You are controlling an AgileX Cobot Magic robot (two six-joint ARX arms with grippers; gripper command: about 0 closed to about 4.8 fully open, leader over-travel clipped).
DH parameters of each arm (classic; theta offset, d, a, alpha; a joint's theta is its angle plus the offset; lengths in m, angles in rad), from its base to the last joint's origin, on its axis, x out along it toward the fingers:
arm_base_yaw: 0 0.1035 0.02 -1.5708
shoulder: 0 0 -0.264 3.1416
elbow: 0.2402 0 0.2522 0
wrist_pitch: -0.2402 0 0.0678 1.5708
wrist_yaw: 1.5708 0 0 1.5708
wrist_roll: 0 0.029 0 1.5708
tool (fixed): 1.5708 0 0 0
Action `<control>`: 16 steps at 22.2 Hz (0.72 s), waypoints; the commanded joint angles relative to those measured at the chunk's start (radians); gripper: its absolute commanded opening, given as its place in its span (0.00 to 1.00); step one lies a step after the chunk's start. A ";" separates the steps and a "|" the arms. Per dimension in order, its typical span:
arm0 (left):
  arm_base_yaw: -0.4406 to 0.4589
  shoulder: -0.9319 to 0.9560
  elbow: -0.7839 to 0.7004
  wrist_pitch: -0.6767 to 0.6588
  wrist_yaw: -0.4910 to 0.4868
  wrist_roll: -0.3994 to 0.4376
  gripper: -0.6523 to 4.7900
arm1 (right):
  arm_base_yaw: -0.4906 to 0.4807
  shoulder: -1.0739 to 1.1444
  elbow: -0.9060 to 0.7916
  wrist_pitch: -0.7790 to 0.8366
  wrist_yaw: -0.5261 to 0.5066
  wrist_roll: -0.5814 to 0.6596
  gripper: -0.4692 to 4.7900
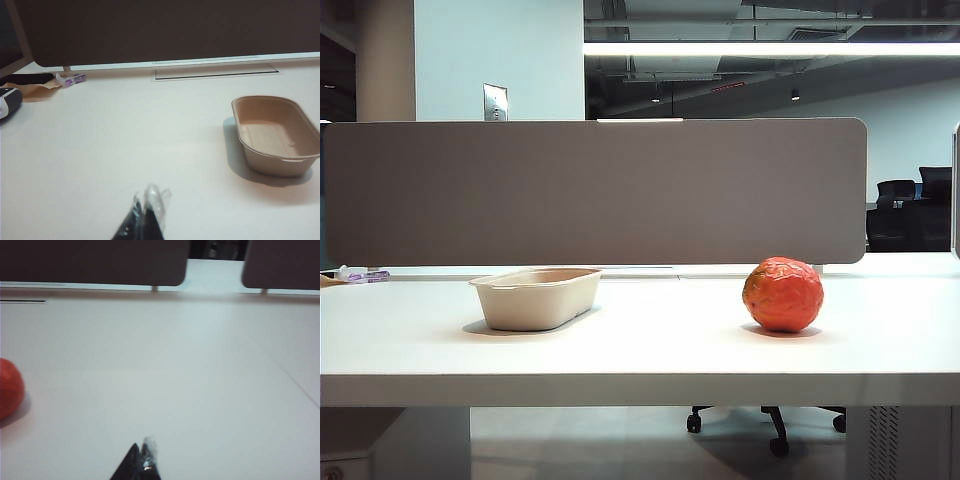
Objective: Pick up the orange and place it into the paper lunchbox.
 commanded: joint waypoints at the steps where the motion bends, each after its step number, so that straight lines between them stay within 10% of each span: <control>1: -0.002 -0.003 -0.002 0.009 -0.003 0.003 0.11 | -0.034 0.000 -0.003 0.006 -0.080 0.031 0.09; 16: -0.002 0.010 0.167 -0.076 -0.056 -0.120 0.11 | -0.050 0.115 0.261 -0.009 -0.135 0.106 0.09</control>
